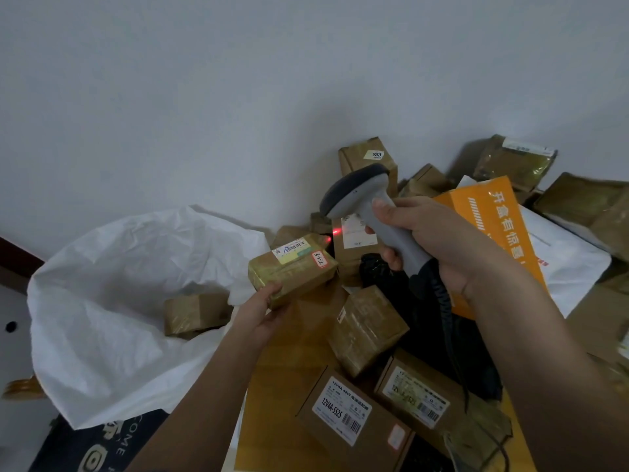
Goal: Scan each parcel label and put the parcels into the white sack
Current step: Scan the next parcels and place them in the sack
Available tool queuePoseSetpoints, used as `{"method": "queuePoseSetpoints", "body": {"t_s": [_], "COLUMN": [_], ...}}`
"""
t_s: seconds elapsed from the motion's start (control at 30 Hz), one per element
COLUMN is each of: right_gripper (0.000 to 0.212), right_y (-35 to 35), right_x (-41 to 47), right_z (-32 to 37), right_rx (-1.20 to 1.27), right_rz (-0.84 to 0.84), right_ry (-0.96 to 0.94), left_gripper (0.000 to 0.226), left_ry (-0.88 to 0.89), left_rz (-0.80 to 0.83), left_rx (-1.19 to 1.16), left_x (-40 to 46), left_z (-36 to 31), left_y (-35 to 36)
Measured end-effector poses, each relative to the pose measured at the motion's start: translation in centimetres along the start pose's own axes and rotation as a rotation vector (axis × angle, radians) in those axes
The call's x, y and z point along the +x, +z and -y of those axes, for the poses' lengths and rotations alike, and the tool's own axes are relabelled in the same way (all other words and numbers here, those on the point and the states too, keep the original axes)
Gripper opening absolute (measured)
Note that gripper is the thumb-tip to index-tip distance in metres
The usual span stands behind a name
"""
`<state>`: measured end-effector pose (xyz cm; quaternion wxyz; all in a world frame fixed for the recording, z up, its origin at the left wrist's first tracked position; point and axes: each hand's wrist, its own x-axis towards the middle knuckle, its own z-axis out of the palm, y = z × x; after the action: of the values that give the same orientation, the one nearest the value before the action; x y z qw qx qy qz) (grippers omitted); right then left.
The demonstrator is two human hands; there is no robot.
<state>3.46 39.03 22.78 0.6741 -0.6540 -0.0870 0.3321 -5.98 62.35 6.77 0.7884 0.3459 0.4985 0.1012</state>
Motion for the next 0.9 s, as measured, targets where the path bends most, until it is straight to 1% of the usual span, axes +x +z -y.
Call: {"method": "queuePoseSetpoints", "body": {"t_s": [0.07,0.2,0.37,0.5,0.63,0.73,0.77,0.83,0.87,0.9], "right_gripper": [0.031,0.031,0.031,0.038,0.040,0.035,0.034,0.031,0.027,0.024], "right_y": [0.0,0.3,1.4,2.8,4.3,5.6,6.0,6.7,7.0,7.2], "right_x": [0.0,0.2,0.9,2.2,3.7,4.4,4.6,5.0,5.1,5.3], "right_z": [0.1,0.1,-0.3,-1.4,-3.0,-3.9,-4.1,-4.5,-4.6,-4.8], "right_rx": [-0.001,-0.005,0.006,0.020,0.007,0.002,0.009,0.020,0.023,0.029], "right_rz": [-0.004,-0.007,0.010,0.056,0.060,0.043,0.037,0.023,0.017,0.011], "right_ry": [0.001,-0.002,0.015,0.099,0.191,0.209,0.212,0.221,0.226,0.233], "left_gripper": [0.048,0.044,0.050,0.049,0.057,0.075,0.071,0.054,0.053,0.057], "left_ry": [0.000,-0.006,-0.016,-0.013,0.034,0.116,0.152,0.219,0.247,0.249], "left_rz": [0.005,0.009,0.012,-0.004,-0.112,-0.173,-0.193,-0.220,-0.204,-0.198], "left_rx": [0.005,0.006,-0.012,-0.084,-0.206,-0.285,-0.359,-0.415,-0.432,-0.443], "left_x": [0.0,-0.1,0.0,0.4,2.1,3.1,3.6,5.0,5.4,5.5], "left_z": [0.0,0.1,-0.2,-0.5,-2.0,-4.2,-5.1,-7.1,-8.0,-8.6], "left_y": [0.0,0.0,-1.0,-2.7,-5.9,-8.1,-8.7,-10.6,-11.3,-11.6]}}
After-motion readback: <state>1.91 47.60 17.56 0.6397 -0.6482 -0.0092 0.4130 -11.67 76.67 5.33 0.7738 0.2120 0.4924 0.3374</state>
